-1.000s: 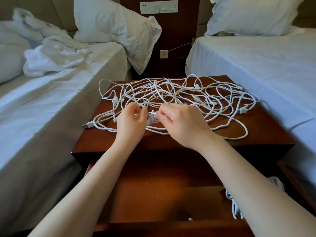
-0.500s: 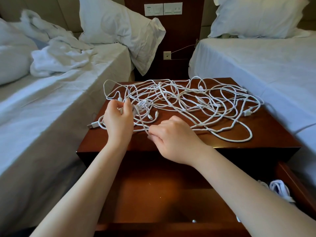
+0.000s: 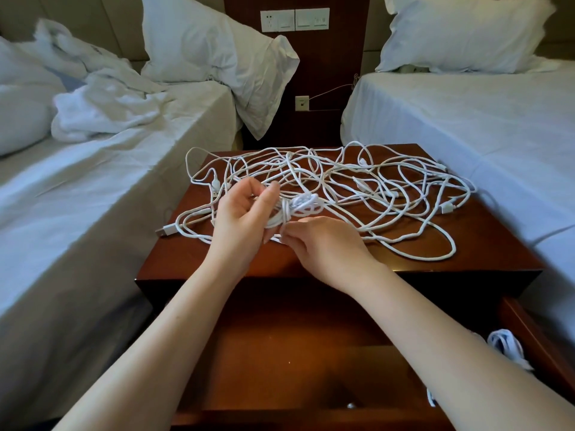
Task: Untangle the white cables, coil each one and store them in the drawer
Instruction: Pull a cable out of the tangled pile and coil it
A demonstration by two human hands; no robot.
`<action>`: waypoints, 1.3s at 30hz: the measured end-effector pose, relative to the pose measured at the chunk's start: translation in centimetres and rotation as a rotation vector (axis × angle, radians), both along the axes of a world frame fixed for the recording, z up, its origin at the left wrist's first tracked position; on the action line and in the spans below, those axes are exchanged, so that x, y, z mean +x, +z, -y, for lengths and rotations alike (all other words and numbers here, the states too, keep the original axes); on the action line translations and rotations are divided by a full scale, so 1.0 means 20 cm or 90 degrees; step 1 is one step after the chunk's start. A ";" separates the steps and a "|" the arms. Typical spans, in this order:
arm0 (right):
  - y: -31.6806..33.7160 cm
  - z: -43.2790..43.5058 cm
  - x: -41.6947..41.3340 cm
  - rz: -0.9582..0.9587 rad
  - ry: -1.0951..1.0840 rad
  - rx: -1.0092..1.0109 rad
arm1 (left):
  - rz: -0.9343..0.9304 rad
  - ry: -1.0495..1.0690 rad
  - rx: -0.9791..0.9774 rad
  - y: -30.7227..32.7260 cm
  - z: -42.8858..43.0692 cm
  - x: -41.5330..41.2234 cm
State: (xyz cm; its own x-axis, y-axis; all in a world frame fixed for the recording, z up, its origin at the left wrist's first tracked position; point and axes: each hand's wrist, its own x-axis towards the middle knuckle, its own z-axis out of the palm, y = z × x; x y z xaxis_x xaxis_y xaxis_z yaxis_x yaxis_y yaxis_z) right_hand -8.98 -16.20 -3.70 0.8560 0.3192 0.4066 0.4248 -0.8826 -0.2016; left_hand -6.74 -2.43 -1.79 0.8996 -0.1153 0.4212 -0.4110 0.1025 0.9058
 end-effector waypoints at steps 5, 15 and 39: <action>0.06 0.04 -0.01 -0.050 -0.066 -0.048 | -0.009 -0.102 -0.009 0.01 0.00 -0.02; 0.06 0.16 0.02 -0.015 -0.038 0.031 | -0.040 -0.196 0.110 0.03 -0.01 -0.05; 0.02 0.10 0.05 0.213 -0.034 0.073 | 0.034 0.242 0.434 -0.02 0.00 0.03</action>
